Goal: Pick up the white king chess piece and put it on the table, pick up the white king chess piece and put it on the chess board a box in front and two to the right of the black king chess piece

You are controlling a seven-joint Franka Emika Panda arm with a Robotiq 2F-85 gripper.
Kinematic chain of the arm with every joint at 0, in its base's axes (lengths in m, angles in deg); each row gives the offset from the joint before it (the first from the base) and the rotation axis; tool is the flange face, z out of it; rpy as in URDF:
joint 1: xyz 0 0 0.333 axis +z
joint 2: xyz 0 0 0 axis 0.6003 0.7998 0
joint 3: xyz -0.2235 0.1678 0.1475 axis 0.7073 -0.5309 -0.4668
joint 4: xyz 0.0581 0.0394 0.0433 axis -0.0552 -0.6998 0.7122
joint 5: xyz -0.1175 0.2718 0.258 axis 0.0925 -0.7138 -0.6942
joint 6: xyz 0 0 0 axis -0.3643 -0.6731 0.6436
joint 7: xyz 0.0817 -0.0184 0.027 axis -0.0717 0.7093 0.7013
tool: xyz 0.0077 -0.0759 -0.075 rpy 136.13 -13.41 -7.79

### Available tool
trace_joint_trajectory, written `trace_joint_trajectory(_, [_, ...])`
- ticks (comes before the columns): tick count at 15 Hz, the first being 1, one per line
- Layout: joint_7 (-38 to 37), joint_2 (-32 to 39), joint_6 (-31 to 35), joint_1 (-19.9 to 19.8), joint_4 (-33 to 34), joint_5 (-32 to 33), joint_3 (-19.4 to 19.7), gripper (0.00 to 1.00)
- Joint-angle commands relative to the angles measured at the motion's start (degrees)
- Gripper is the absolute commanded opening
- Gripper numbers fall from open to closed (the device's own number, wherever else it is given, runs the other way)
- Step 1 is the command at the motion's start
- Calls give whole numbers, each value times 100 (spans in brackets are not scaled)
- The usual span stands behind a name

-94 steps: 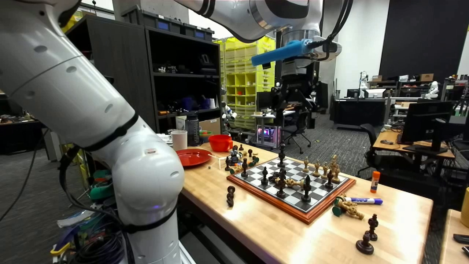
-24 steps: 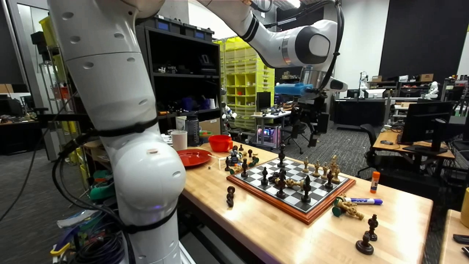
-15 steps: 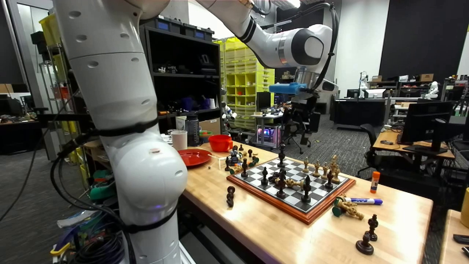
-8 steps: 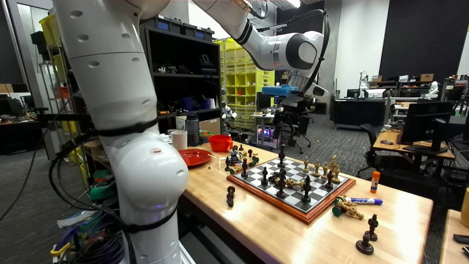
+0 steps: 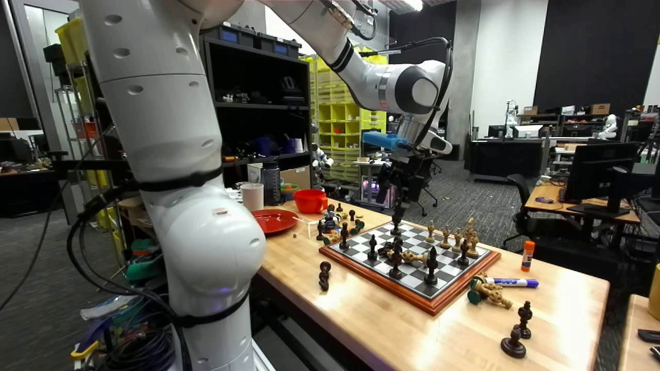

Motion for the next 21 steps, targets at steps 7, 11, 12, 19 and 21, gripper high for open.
trace_joint_trajectory(7, [-403,175,631,12,-251,-130,-28,100])
trace_joint_trajectory(11, [-650,325,1035,16,-224,-98,-45,100])
trace_joint_trajectory(12, [-735,362,1175,18,-211,-60,-54,100])
trace_joint_trajectory(19, [-1185,558,2094,8,-192,228,-61,100])
trace_joint_trajectory(21, [-1248,575,2134,6,-191,254,-60,100])
